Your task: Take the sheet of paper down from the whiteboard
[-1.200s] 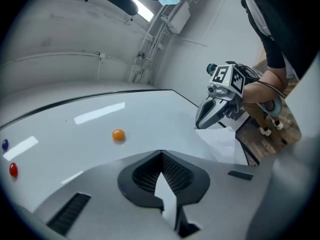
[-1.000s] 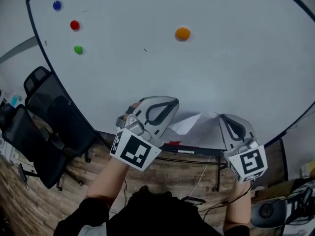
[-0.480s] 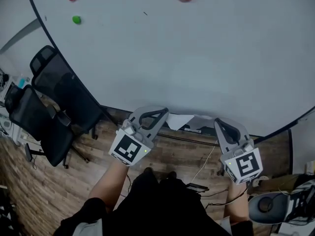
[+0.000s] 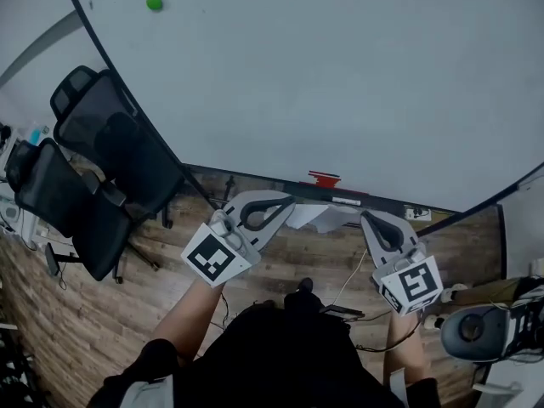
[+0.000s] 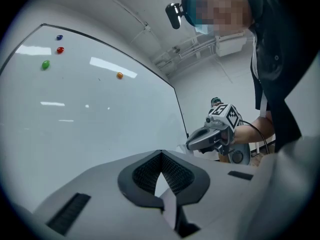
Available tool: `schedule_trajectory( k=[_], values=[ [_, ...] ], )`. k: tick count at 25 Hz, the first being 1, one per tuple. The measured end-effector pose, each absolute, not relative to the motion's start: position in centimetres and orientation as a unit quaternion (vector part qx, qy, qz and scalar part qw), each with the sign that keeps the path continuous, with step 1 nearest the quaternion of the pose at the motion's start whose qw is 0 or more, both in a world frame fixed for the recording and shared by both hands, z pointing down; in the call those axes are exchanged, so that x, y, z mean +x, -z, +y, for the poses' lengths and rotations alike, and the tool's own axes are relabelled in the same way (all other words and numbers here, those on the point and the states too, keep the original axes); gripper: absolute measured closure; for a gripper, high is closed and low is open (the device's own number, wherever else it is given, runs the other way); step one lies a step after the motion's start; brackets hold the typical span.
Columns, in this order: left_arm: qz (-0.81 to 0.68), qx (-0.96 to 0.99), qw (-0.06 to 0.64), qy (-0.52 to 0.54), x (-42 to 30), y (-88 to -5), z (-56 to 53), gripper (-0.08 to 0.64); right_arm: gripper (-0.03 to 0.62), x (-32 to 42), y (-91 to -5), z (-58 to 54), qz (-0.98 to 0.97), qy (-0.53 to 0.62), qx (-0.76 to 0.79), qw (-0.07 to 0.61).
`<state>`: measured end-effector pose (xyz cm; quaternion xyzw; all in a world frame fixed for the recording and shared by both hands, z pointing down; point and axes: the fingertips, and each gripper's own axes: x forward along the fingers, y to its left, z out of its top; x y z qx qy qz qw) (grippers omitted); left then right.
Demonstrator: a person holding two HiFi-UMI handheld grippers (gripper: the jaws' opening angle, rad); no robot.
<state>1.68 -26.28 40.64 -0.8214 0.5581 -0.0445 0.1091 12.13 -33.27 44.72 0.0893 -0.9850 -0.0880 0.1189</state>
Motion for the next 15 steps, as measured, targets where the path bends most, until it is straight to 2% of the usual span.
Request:
schedule_trajectory(
  k=[15],
  values=[
    [0.495,-0.867,0.041,0.044,3.4,-48.9,-13.9,0.548,0.575,15.1,-56.0,-21.3,-0.978,0.018,0.095,0.186]
  ],
)
